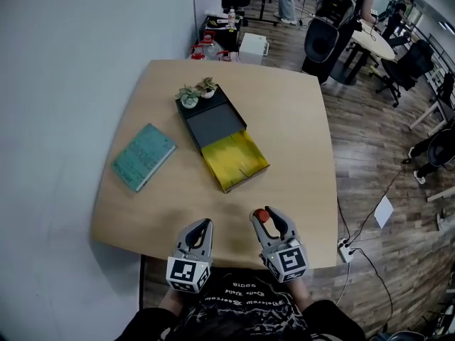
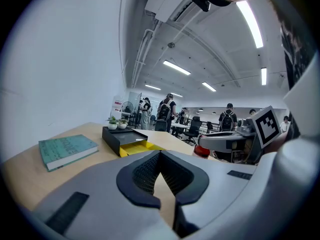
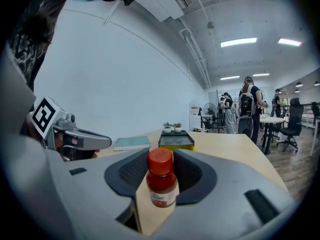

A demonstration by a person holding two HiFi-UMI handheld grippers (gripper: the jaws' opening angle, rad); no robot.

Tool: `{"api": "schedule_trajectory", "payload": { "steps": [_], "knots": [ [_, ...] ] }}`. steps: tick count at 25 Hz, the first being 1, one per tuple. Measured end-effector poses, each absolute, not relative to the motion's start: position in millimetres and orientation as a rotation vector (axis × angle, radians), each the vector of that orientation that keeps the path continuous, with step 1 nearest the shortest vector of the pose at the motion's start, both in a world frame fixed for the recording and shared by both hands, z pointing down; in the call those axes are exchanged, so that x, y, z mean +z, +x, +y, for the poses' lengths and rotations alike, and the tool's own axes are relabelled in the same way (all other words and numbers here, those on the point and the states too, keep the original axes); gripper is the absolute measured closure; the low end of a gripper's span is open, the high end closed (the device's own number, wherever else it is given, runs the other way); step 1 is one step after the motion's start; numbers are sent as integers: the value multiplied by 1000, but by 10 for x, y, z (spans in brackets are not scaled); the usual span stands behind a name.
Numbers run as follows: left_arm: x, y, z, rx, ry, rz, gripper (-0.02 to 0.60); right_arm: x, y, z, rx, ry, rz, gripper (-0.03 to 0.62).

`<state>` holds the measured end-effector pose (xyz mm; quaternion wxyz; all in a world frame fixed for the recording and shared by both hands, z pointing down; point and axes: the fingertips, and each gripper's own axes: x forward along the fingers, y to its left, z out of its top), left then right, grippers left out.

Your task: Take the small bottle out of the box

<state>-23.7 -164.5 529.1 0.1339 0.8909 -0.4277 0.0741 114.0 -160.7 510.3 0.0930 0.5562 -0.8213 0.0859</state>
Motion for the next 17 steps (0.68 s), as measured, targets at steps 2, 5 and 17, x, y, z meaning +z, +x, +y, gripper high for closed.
{"api": "schedule_trajectory", "payload": {
  "steps": [2, 5, 17],
  "knots": [
    [5304, -243, -1654, 219, 2578, -1244, 578, 5116, 1147, -1609, 259, 1652, -2435, 442],
    [5312, -241, -1652, 224, 2572, -1246, 577, 5134, 1165, -1605, 259, 1650, -2425, 442],
    [5337, -246, -1650, 230, 2569, -1247, 577, 5196, 1164, -1597, 264, 1628, -2415, 441]
  ]
}}
